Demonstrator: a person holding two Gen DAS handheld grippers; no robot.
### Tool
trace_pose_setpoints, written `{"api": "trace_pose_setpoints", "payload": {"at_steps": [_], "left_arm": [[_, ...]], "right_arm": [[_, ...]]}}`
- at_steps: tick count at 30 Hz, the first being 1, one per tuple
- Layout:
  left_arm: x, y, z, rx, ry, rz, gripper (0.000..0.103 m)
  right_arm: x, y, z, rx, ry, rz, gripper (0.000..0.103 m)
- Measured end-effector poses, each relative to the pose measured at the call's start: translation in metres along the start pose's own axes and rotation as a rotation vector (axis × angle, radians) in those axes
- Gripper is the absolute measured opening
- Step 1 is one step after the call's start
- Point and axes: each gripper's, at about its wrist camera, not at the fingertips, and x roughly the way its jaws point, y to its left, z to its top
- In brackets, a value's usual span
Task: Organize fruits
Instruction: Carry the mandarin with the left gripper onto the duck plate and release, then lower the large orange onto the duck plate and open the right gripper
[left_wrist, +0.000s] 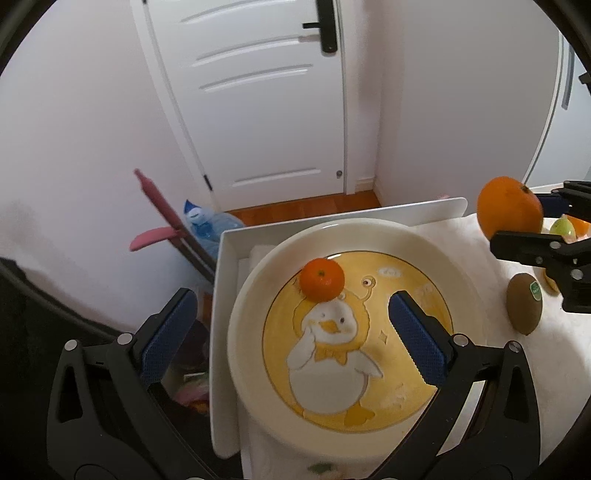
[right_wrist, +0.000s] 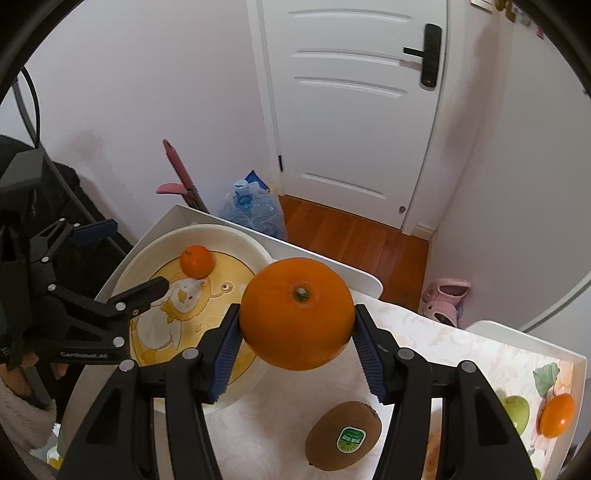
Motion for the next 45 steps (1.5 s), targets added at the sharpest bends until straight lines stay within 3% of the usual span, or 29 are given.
{"api": "trace_pose_setpoints", "payload": {"at_steps": [8,19,29,34,37,38,40,41,42,45], "left_arm": [[-0.022,0.011,-0.013,-0.070,0.019,0.018,0.103],[-0.033,0.020,-0.034,-0.120,0.058,0.035,0.103],[-0.024,0.028,-0.050,-0.194,0.112,-0.036,0.103],[-0.024,0.024,-0.049,-0.189,0.131,-0.017,0.103],[-0.030,0.021,-0.049,-0.178,0.099,0.004,0.103],[-0.032,0.021,-0.050,-0.174,0.096,0.011,0.103],[-0.034,0.020,-0.050,-0.170,0.095,0.030,0.103],[-0.036,0.020,-0.051,-0.169,0.093,0.037,0.103],[-0.037,0.021,-0.051,-0.172,0.091,0.039,0.103],[-0.040,0.023,-0.052,-0.178,0.091,0.050,0.103]], "right_arm": [[0.006,0.015,0.007,-0.082,0.019,0.057,0.054],[0.044,0.042,0.003,-0.212,0.074,0.116,0.054],[0.071,0.061,-0.001,-0.325,0.078,0.102,0.054],[0.075,0.062,-0.002,-0.339,0.086,0.105,0.054],[0.074,0.062,-0.004,-0.345,0.085,0.098,0.055],[0.074,0.062,-0.005,-0.345,0.078,0.096,0.058],[0.069,0.061,-0.004,-0.332,0.052,0.107,0.081],[0.067,0.060,-0.002,-0.323,0.045,0.120,0.097],[0.065,0.060,-0.001,-0.318,0.042,0.129,0.102],[0.062,0.062,0.001,-0.317,0.029,0.134,0.102]]}}
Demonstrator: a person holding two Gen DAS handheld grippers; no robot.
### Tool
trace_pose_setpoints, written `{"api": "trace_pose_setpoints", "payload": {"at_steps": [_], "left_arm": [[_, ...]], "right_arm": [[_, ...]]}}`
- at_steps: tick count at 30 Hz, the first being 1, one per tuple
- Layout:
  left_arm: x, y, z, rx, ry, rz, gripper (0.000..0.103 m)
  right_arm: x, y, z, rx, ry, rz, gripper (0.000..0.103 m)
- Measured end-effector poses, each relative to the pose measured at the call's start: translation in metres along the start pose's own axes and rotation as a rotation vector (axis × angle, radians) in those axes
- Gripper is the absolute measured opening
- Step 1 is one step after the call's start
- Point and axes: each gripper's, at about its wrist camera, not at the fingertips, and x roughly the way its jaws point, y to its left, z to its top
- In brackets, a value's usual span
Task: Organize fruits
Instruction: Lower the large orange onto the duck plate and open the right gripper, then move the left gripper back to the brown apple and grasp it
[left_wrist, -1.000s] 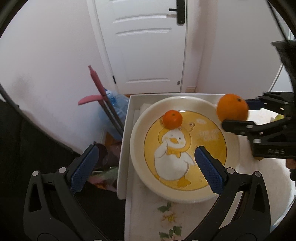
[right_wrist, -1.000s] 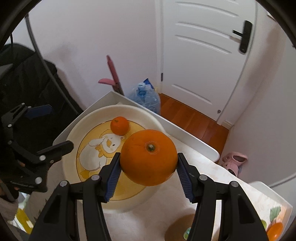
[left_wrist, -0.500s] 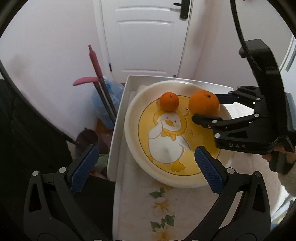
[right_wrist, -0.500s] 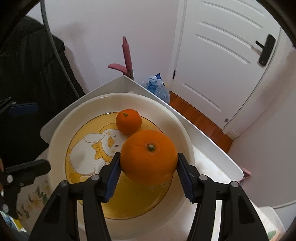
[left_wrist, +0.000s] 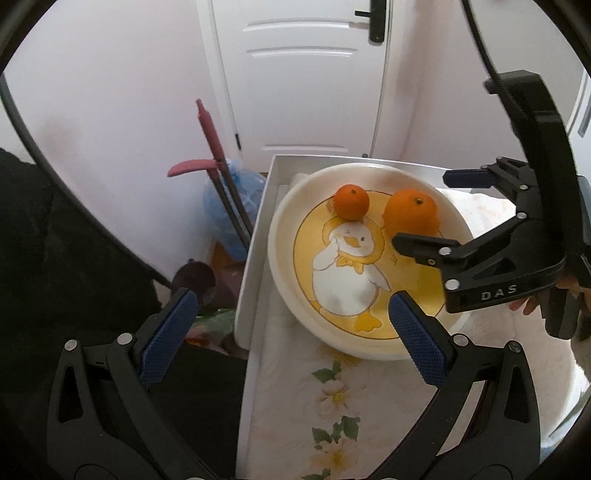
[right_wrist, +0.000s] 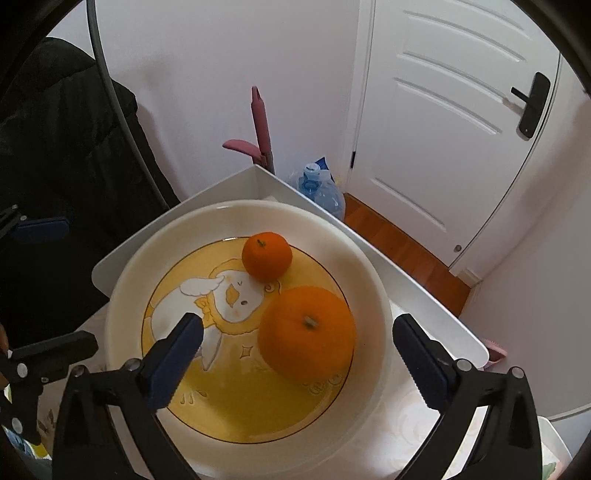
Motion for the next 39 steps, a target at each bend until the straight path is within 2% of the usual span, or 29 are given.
{"api": "trace_pose_setpoints", "payload": {"at_steps": [6,8,12,15,22,28,39], "left_arm": [[-0.010,0.005,0.003,0.026,-0.029,0.026,0.103],[-0.016,0.006,0.004,0.030,-0.039,0.010,0.103],[-0.027,0.003,0.008,0.080,-0.061,0.040,0.103],[-0.038,0.003,0.012,0.103,-0.082,0.034,0.103],[-0.067,-0.003,0.016,0.100,-0.129,-0.009,0.103],[-0.084,-0.013,0.017,0.117,-0.149,-0.079,0.103],[-0.105,-0.073,0.025,0.238,-0.190,-0.195,0.103]], "right_arm": [[-0.007,0.005,0.000,-0.009,-0.007,-0.014,0.102],[-0.012,0.006,0.001,0.003,-0.006,-0.024,0.102],[-0.028,0.009,0.002,0.033,-0.017,-0.040,0.102],[-0.045,0.012,0.002,0.055,-0.034,-0.052,0.102],[-0.089,0.016,-0.007,0.129,-0.060,-0.099,0.102],[-0.126,0.014,-0.022,0.215,-0.038,-0.146,0.102],[-0.194,-0.005,-0.071,0.371,-0.036,-0.292,0.102]]}}
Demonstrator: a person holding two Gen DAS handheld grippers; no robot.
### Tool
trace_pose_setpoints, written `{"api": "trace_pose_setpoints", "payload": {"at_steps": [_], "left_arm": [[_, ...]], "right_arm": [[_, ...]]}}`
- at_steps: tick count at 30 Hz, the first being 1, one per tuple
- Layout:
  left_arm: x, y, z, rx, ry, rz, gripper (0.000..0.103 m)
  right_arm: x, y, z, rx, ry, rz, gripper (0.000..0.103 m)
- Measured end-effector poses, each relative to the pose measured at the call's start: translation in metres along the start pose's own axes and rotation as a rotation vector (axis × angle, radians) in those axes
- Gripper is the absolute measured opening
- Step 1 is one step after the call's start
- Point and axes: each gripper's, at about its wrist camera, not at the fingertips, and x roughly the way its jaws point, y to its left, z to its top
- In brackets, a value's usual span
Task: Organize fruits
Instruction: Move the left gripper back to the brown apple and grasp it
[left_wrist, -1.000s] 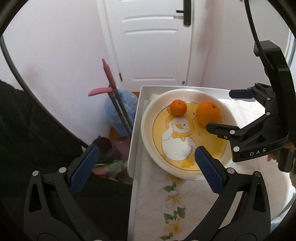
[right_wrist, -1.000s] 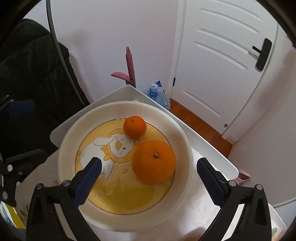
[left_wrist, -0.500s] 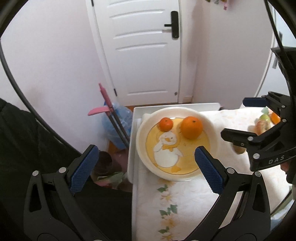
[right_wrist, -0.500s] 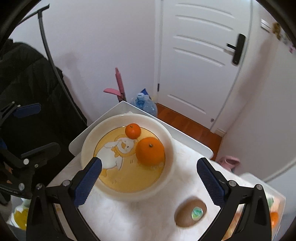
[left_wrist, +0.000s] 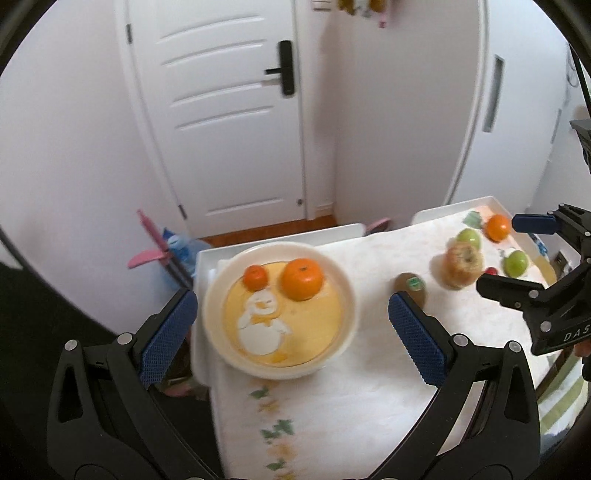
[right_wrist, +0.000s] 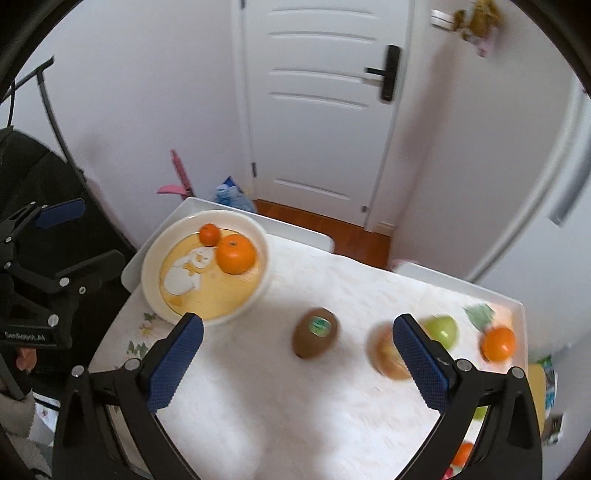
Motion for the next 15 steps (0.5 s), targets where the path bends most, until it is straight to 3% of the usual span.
{"api": "trace_pose_setpoints", "payload": {"at_steps": [15], "left_arm": [[0.034,-0.120,0.004,0.061,0.045,-0.143,0.103]], "right_arm": [[-0.039,-0.113,-0.086,0.195,0.044,-0.184,0.102]]}}
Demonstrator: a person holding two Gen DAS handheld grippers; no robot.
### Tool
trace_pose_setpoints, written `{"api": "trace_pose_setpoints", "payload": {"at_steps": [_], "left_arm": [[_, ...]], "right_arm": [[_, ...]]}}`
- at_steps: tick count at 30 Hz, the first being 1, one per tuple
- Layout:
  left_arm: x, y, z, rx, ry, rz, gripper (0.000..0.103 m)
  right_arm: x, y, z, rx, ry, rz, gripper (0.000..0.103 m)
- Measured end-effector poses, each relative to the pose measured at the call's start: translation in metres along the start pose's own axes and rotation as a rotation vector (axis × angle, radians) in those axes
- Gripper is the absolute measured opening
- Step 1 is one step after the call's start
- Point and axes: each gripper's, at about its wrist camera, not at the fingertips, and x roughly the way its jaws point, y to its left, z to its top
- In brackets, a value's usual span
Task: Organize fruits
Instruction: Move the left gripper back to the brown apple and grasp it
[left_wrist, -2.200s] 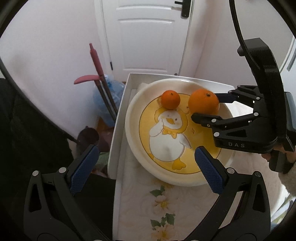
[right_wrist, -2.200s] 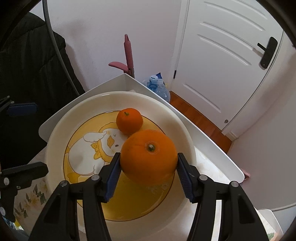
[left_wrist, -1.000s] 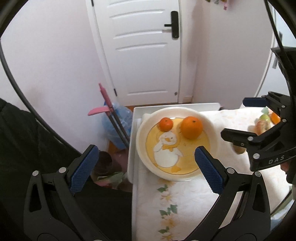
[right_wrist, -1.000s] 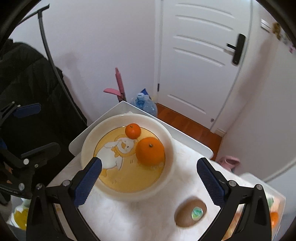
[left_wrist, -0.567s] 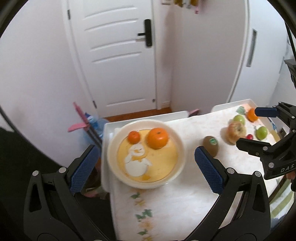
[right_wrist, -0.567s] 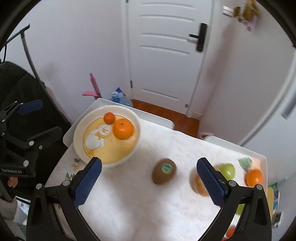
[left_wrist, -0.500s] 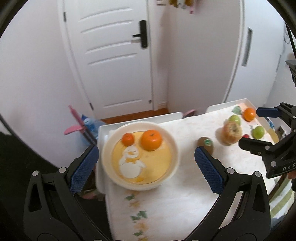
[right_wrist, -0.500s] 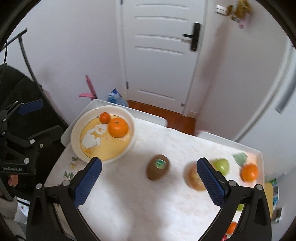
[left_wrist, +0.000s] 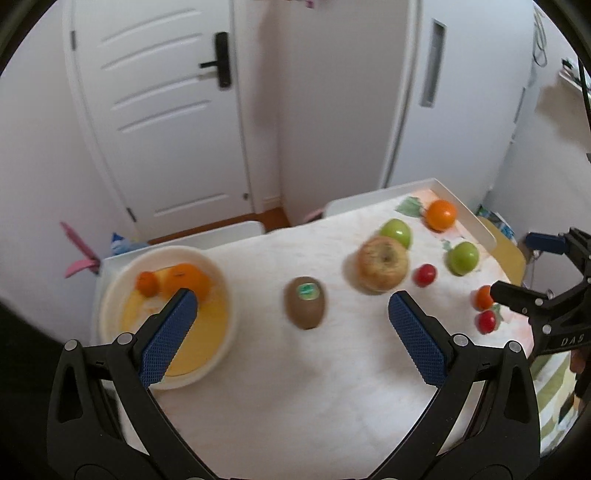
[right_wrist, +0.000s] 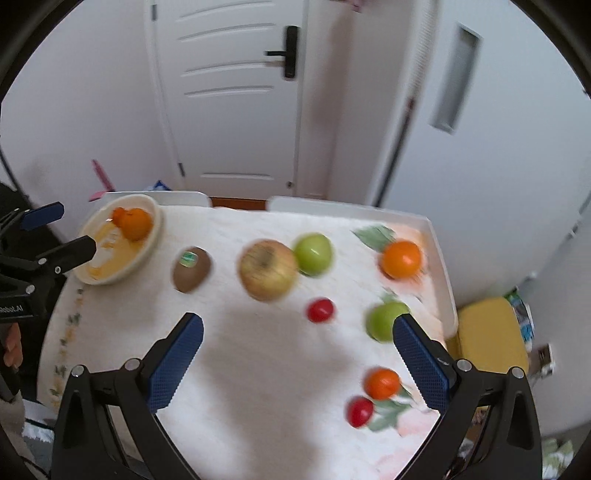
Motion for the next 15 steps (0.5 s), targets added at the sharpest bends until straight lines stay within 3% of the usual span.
{"api": "trace_pose_setpoints", "payload": {"at_steps": [15], "left_arm": [[0.095,-0.077,0.016,0.196,0.066,-0.143,0.103]], "right_arm": [[0.033,-0.063,-0.060,0.244,0.068,-0.094,0.102]]}}
